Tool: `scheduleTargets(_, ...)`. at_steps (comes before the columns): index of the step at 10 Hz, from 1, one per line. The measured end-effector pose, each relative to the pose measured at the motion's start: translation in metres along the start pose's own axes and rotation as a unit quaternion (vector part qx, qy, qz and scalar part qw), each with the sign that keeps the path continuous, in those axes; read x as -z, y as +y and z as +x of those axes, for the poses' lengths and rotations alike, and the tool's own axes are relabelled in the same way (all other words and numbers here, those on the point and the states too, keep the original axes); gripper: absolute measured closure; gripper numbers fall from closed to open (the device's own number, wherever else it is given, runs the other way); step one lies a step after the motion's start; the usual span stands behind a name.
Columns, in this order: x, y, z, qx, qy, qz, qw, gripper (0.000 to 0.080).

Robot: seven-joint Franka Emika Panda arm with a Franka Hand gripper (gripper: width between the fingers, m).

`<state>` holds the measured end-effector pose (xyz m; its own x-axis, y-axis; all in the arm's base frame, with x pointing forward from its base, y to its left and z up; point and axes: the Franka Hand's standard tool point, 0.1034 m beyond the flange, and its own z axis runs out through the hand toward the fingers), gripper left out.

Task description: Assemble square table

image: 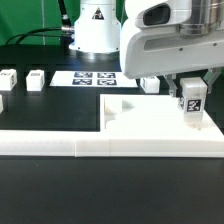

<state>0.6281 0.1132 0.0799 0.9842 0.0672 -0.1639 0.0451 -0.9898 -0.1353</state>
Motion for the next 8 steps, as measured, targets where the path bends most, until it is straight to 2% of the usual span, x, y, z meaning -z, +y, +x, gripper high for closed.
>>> scheduleTargets(1,-0.0001,0.0,-0.0001,-0.005,0.0,0.0,1.0,0.0509)
scheduleTargets(3,-0.0014,-0.0007,-0.0023,-0.088,0.042,0.001,0.995,0.0509)
scheduleTargets(4,-0.0021,-0.0018,-0.0055,-0.151,0.056,0.009,0.987,0.0509)
scheduleTargets(6,-0.0022,-0.0025,-0.0048,-0.305,0.054,0.039,0.95,0.0509)
scheduleTargets(8,-0.0032,-0.0081,-0.0053,-0.404,0.049,0.043,0.913,0.0509)
